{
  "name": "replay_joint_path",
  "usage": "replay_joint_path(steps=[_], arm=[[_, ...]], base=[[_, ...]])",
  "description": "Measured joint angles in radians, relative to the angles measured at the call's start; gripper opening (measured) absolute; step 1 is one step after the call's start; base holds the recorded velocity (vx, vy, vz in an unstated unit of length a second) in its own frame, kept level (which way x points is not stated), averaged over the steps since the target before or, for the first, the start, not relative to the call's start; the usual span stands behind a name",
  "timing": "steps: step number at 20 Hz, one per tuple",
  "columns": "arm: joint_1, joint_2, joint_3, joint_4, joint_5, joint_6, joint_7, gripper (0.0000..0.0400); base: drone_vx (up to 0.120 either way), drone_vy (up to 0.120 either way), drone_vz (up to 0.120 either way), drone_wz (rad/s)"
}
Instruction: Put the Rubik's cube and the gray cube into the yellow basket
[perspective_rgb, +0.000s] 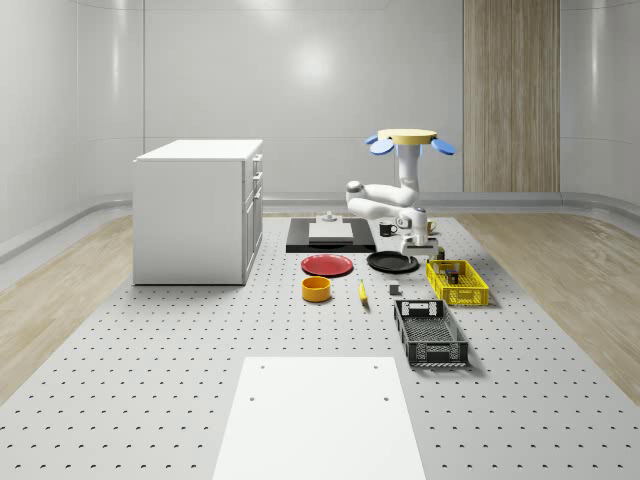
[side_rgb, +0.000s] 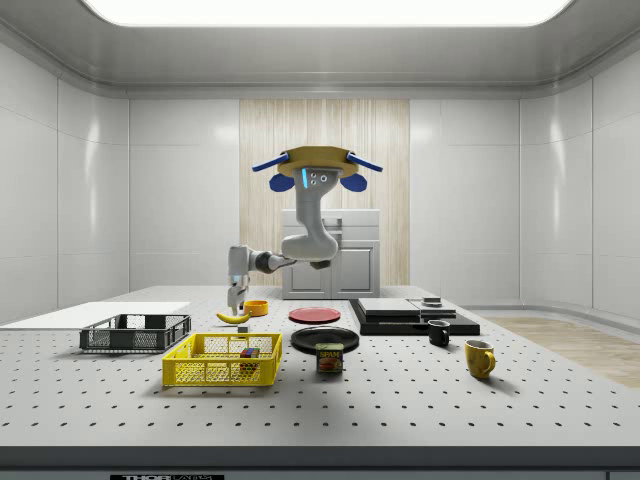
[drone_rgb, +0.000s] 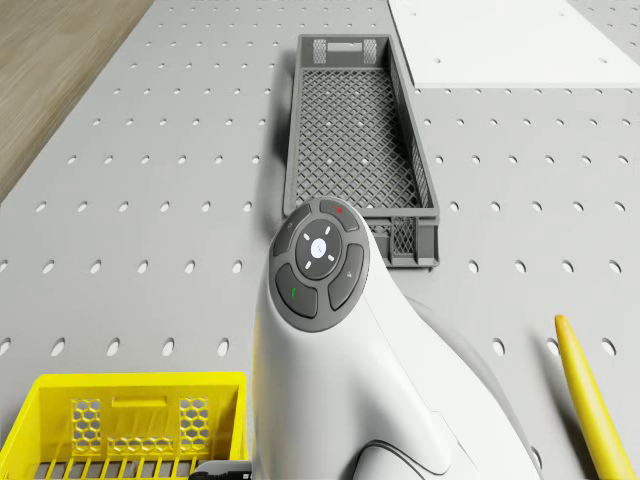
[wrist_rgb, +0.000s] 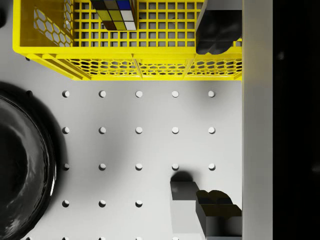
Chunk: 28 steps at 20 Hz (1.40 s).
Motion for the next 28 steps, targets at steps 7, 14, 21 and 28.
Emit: replay_joint_path(steps=[7, 14, 21, 28], arm=[[0.000, 0.000, 0.000, 0.000, 0.000, 0.000, 0.000, 0.0400], [0.000, -0.001, 0.000, 0.000, 0.000, 0.001, 0.000, 0.0400], [0.000, -0.001, 0.000, 0.000, 0.000, 0.001, 0.000, 0.0400], [-0.002, -0.001, -0.009, 0.002, -0.008, 0.004, 0.000, 0.0400]], base=[[0.023, -0.120, -0.006, 0.000], [0.000, -0.120, -0.120, 0.000], [0.000, -0.120, -0.103, 0.000], [0.000, -0.034, 0.000, 0.000]])
